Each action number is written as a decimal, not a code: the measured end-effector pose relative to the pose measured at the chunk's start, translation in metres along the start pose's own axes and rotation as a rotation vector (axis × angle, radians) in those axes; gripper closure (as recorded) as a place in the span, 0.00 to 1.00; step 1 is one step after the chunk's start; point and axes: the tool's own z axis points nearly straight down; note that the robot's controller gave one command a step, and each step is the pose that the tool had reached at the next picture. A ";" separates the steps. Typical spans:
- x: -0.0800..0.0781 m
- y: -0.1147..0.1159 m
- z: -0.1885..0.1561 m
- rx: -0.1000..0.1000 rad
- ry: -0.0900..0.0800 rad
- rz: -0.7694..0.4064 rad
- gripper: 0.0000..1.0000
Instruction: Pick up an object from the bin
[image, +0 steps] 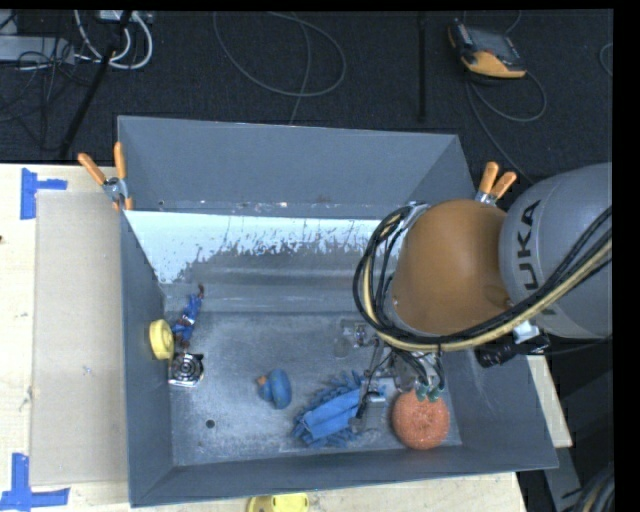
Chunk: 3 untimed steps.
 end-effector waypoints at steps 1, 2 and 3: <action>-0.002 0.000 -0.004 0.000 -0.008 0.001 0.00; -0.007 0.004 0.032 0.000 -0.015 -0.058 0.00; 0.008 0.012 0.090 0.001 -0.013 -0.138 0.00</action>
Offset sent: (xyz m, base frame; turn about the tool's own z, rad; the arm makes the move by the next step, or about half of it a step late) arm 0.0088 0.0135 -0.1032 -0.1732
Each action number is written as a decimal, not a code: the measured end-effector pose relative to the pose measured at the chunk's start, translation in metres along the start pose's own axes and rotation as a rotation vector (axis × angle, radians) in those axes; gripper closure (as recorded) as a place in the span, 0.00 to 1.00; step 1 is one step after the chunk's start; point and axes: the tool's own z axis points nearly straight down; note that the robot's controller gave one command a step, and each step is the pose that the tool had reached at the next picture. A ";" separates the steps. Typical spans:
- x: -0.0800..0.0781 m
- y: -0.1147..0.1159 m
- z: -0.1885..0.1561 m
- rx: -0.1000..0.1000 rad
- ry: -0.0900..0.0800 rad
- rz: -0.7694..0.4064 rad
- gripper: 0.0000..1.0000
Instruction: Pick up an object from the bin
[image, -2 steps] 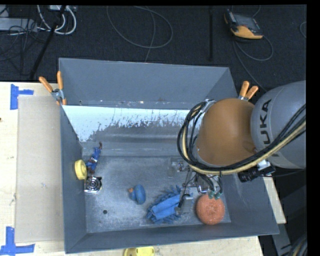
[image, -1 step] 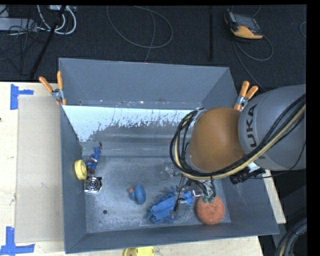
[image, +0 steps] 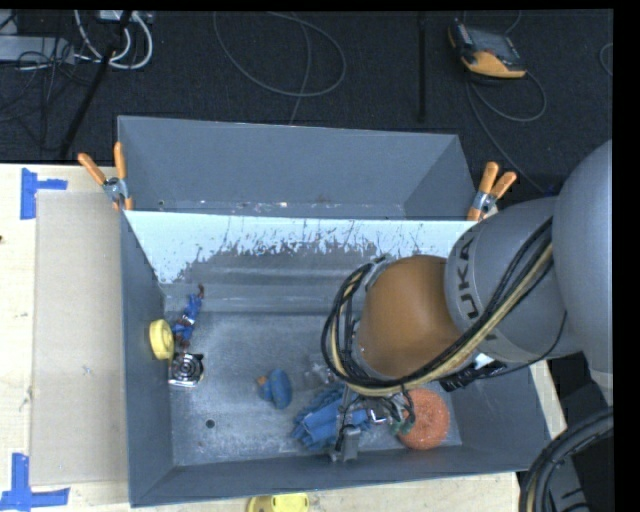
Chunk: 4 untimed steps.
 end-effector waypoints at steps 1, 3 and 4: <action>-0.023 -0.012 0.012 -0.001 0.004 0.069 1.00; -0.021 -0.002 -0.049 -0.001 0.003 0.064 1.00; -0.021 -0.002 -0.049 -0.001 0.003 0.065 1.00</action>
Offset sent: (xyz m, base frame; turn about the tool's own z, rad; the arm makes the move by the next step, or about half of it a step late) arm 0.0000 0.0000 0.0000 0.0000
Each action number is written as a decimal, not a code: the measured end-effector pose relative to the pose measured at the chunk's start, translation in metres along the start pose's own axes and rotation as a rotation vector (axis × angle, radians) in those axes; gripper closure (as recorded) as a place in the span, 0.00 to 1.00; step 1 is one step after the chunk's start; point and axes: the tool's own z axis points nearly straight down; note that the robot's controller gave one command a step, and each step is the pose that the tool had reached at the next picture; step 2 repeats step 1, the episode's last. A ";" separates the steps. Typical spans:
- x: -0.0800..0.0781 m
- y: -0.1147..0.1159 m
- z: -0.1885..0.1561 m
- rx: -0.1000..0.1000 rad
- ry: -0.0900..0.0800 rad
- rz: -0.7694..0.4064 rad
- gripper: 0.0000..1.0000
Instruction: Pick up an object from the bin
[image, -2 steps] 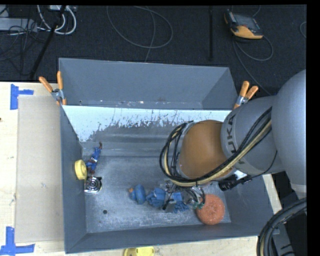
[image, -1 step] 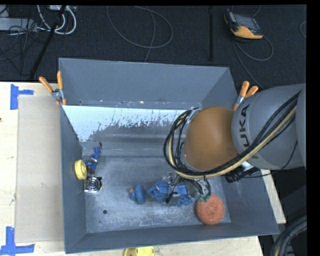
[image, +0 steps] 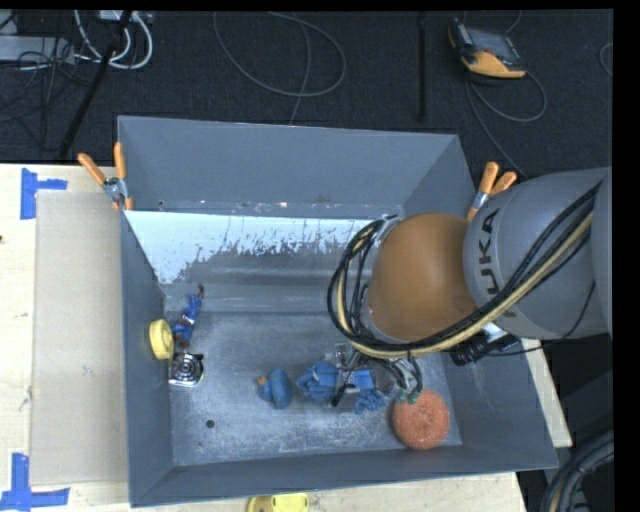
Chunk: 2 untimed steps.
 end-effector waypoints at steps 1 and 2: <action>-0.023 -0.009 -0.144 0.000 -0.003 0.027 1.00; -0.023 -0.009 -0.144 0.000 -0.003 0.027 1.00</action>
Offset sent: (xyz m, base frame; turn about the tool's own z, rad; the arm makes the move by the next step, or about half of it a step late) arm 0.0000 0.0000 0.0000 0.0000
